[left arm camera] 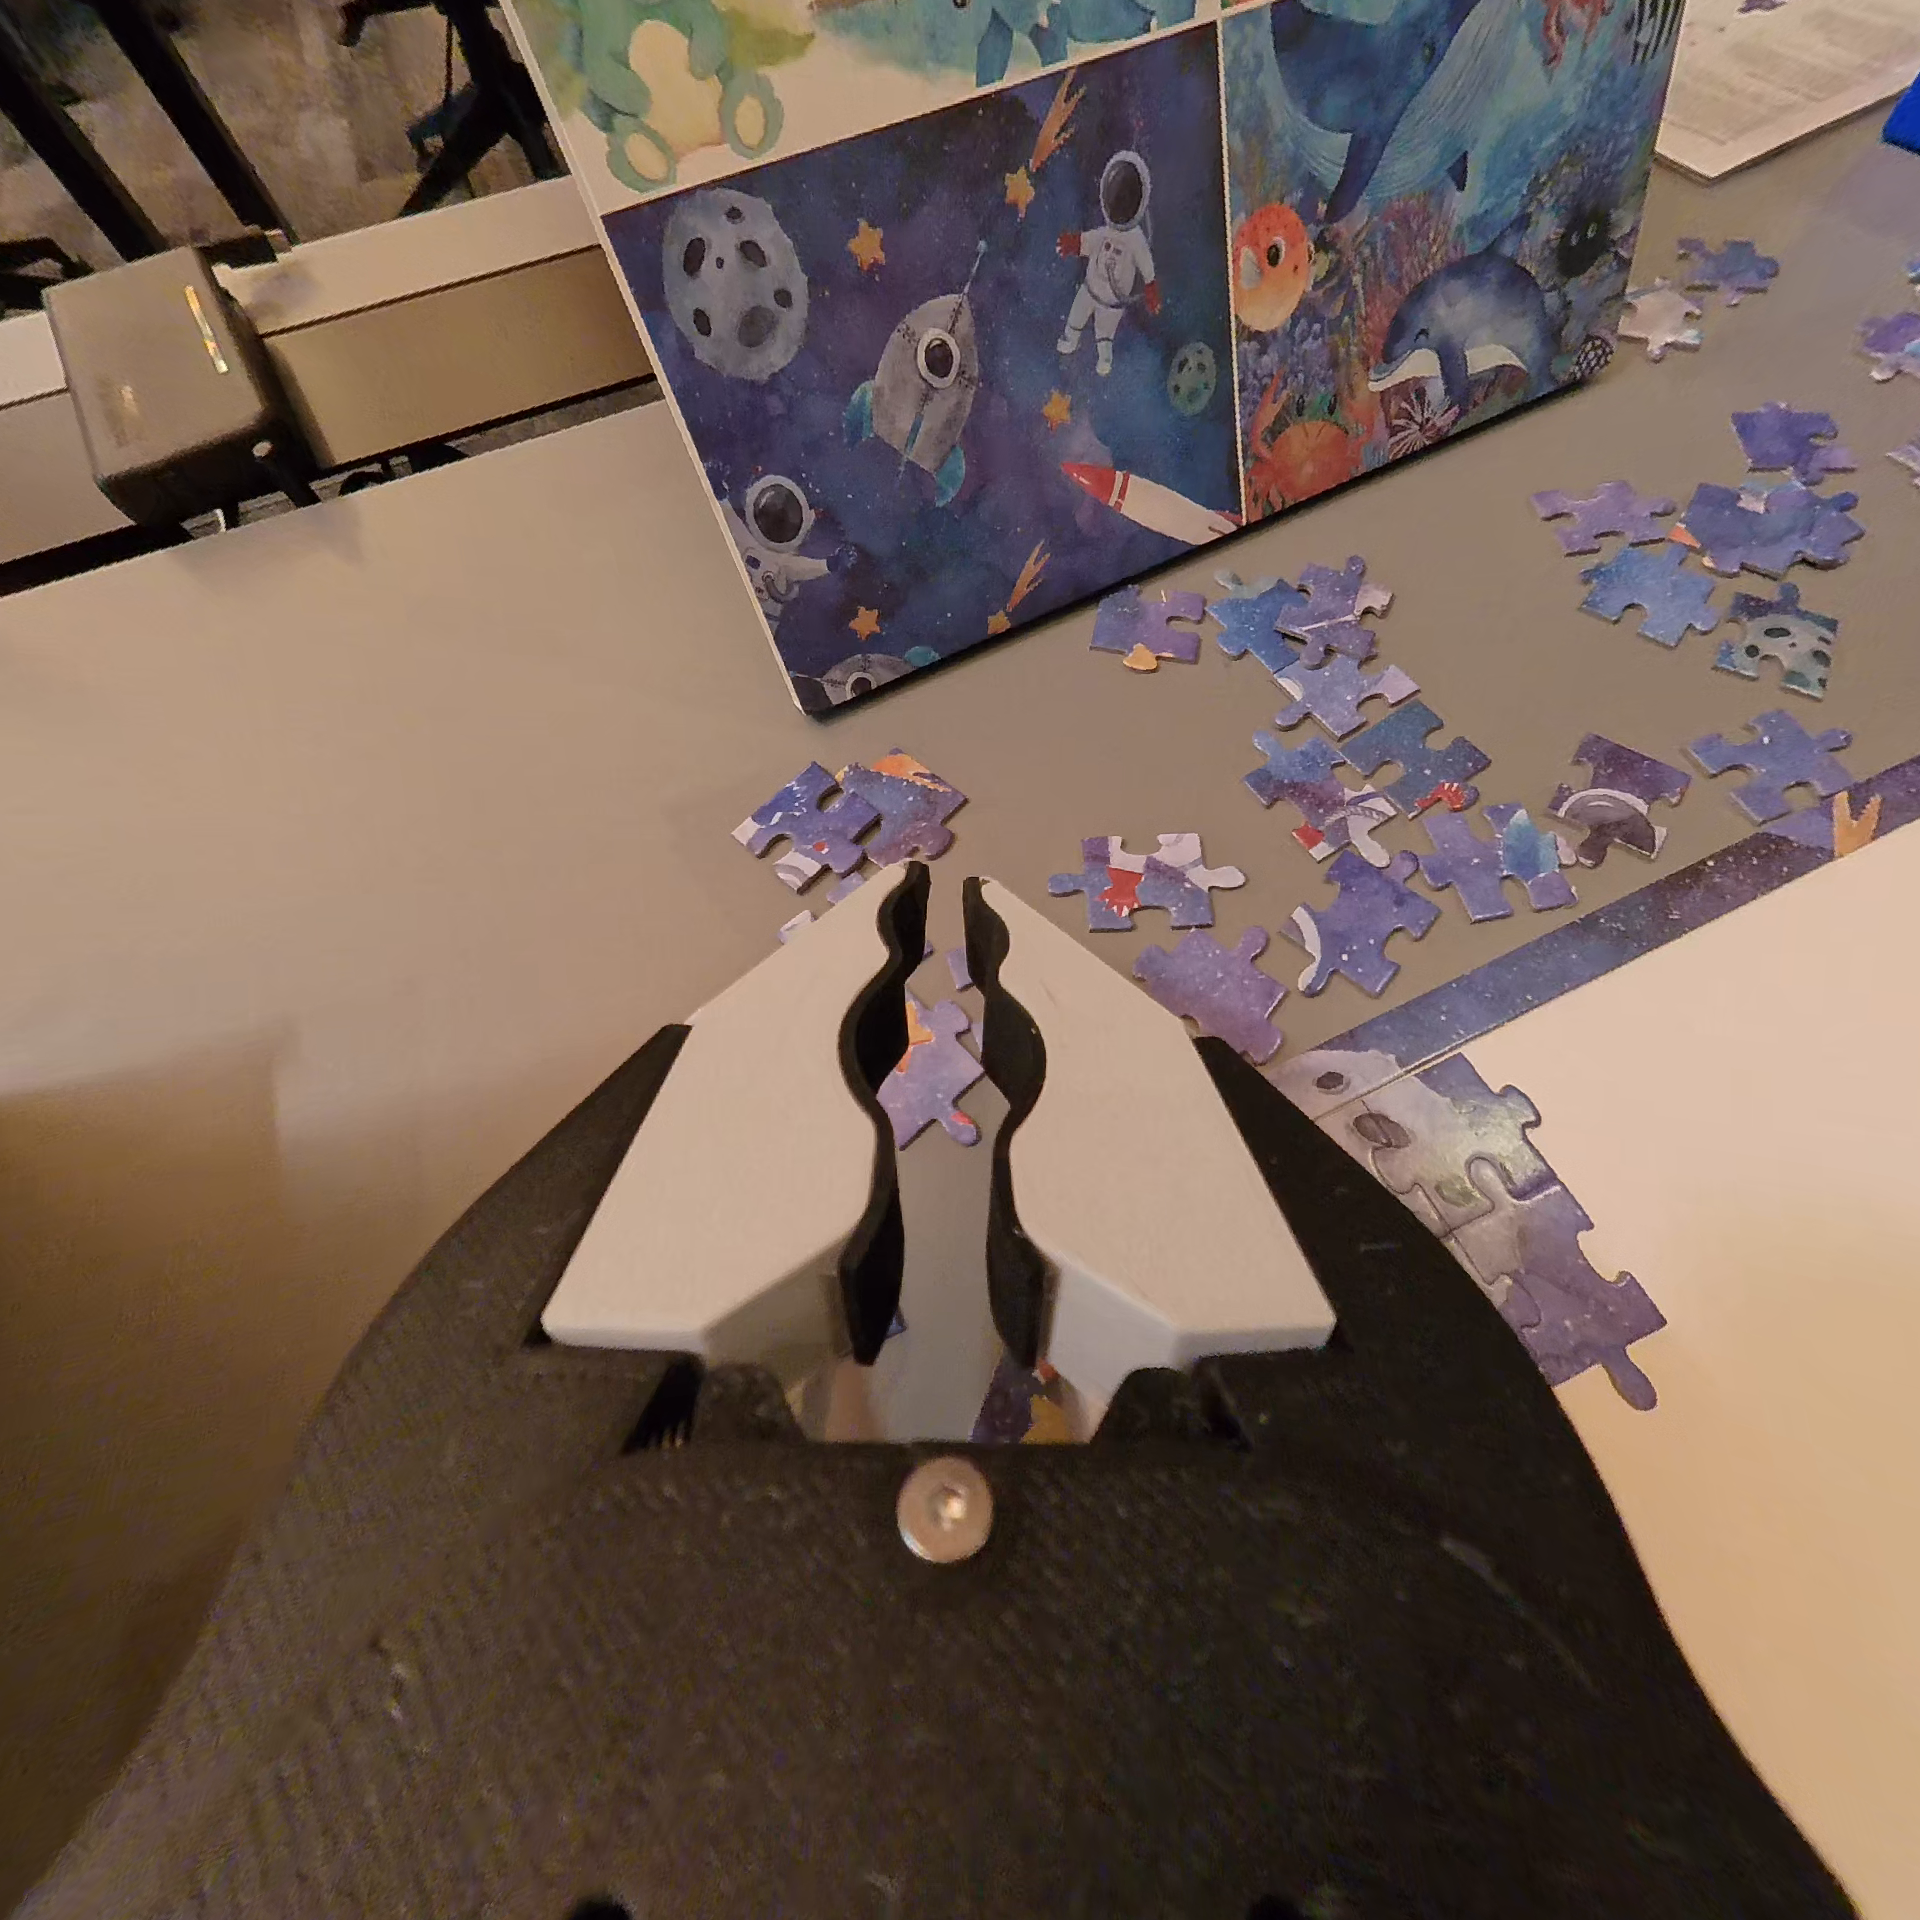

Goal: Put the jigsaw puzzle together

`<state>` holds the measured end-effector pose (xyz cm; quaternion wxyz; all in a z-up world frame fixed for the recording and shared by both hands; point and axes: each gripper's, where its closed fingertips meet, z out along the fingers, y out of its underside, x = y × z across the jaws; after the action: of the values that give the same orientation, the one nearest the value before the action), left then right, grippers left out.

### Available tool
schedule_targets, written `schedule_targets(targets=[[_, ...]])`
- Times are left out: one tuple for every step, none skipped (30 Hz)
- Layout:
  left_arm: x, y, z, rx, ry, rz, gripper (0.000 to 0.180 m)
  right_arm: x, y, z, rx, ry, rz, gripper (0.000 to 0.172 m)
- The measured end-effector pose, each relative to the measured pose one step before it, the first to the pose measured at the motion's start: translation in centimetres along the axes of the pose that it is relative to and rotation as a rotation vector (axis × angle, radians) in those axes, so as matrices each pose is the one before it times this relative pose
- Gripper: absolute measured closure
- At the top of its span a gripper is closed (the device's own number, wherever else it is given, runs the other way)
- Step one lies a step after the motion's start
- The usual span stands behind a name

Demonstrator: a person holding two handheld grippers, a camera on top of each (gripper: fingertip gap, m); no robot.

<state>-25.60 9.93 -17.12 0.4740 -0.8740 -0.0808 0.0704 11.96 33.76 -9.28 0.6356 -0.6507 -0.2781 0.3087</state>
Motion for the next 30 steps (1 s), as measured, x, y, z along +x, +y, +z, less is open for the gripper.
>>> schedule_targets(targets=[[0.031,-0.015,0.0,0.0002,0.0009,0.0004,0.176,-0.397,0.12,0.185,-0.0019,-0.0156,0.009,0.155],[0.039,0.004,0.014,-0.0003,0.0007,0.0007,0.176,-0.399,0.149,0.185,-0.0016,-0.0201,0.0163,0.155],[0.041,-0.004,0.006,-0.0003,0.0005,0.0012,0.176,-0.352,0.201,0.185,-0.0049,-0.0198,0.0176,0.155],[0.025,0.003,0.014,-0.0003,0.0,0.0012,0.176,-0.217,0.221,0.156,-0.0084,-0.0128,0.0118,0.155],[0.011,-0.009,-0.008,0.0001,-0.0001,0.0009,0.176,-0.072,0.164,0.089,-0.0076,-0.0043,0.0033,0.154],[0.018,-0.008,0.001,0.0006,0.0,0.0002,0.176,0.015,0.062,0.034,-0.0037,0.0015,-0.0018,0.154],[-0.009,-0.003,0.003,0.0002,0.0,-0.0002,0.176,0.045,-0.016,-0.019,0.0004,0.0026,-0.0009,0.154],[-0.01,0.015,-0.002,-0.0002,-0.0002,-0.0006,0.176,0.023,-0.057,-0.034,0.0032,0.0003,0.0032,0.154],[-0.008,0.0,0.003,-0.0001,0.0005,-0.0007,0.176,0.018,-0.053,-0.034,0.0039,-0.0013,0.007,0.154],[0.006,-0.008,-0.011,0.0004,0.0005,-0.0003,0.176,0.029,-0.029,-0.029,0.0033,-0.0016,0.0093,0.154],[0.003,-0.023,0.002,0.001,0.0003,0.0,0.176,0.046,-0.013,-0.021,0.0026,-0.0016,0.0095,0.154],[0.023,0.0,-0.003,0.0001,0.0004,0.0004,0.176,0.037,-0.004,-0.015,0.0021,-0.0012,0.0087,0.154],[0.018,0.0,0.002,-0.0003,0.0001,0.0008,0.176,0.032,-0.01,-0.015,0.0019,-0.0009,0.0078,0.154],[0.013,0.008,0.013,-0.0006,-0.0002,0.0012,0.176,0.02,-0.005,-0.007,0.0016,-0.0011,0.0064,0.154],[0.009,0.011,0.006,-0.0005,-0.0004,0.001,0.176,-0.012,0.005,0.006,0.0006,-0.0015,0.0043,0.154],[0.016,-0.002,0.003,-0.0001,-0.0001,0.0006,0.176,-0.027,0.016,0.011,-0.0005,-0.0013,0.0018,0.154],[0.02,0.008,0.008,-0.0002,0.0001,0.0005,0.176,-0.025,0.02,0.015,-0.0013,-0.0007,-0.0003,0.154],[0.003,-0.002,0.005,-0.0002,-0.0004,0.0006,0.176,-0.04,0.027,0.032,-0.0015,-0.0005,-0.0013,0.154],[-0.001,0.014,0.006,-0.0007,-0.0006,0.0007,0.176,-0.039,0.019,0.023,-0.0016,-0.0007,-0.0015,0.154],[-0.009,0.01,0.01,-0.0005,-0.0006,0.0005,0.176,-0.039,0.028,0.023,-0.0016,-0.0008,-0.0013,0.154],[-0.002,0.009,0.005,0.0,-0.0003,-0.0001,0.176,-0.037,0.024,0.025,-0.0013,-0.0006,-0.0011,0.154],[-0.001,0.004,-0.002,-0.0003,-0.0002,-0.0002,0.176,-0.021,0.03,0.016,-0.0012,-0.0006,-0.0005,0.154],[-0.011,-0.003,0.003,0.0001,-0.0001,0.0,0.176,-0.022,0.014,0.01,-0.0008,-0.0007,0.0001,0.154],[0.003,0.002,-0.002,-0.0001,-0.0004,0.0002,0.176,-0.007,0.003,0.012,-0.0003,-0.0005,0.0004,0.154],[-0.008,0.002,-0.001,-0.0001,-0.0004,0.0003,0.176,-0.007,0.0,0.0,0.0,-0.0003,0.0003,0.154],[-0.004,-0.001,-0.005,0.0004,-0.0002,-0.0001,0.176,0.001,-0.002,0.001,0.0002,0.0001,0.0,0.154],[0.001,0.002,-0.001,-0.0001,0.0001,-0.0001,0.176,-0.006,0.001,-0.006,0.0,0.0001,0.0,0.154],[-0.006,-0.001,0.0,0.0001,-0.0004,0.0,0.176,-0.003,-0.001,0.001,0.0001,-0.0002,0.0001,0.154],[-0.004,0.011,0.004,-0.0002,-0.0002,0.0002,0.176,-0.018,0.003,0.002,0.0,-0.0003,0.0,0.154],[-0.003,-0.001,0.006,-0.0003,-0.0003,0.0001,0.176,-0.01,0.007,0.005,-0.0004,-0.0004,-0.0002,0.154]])
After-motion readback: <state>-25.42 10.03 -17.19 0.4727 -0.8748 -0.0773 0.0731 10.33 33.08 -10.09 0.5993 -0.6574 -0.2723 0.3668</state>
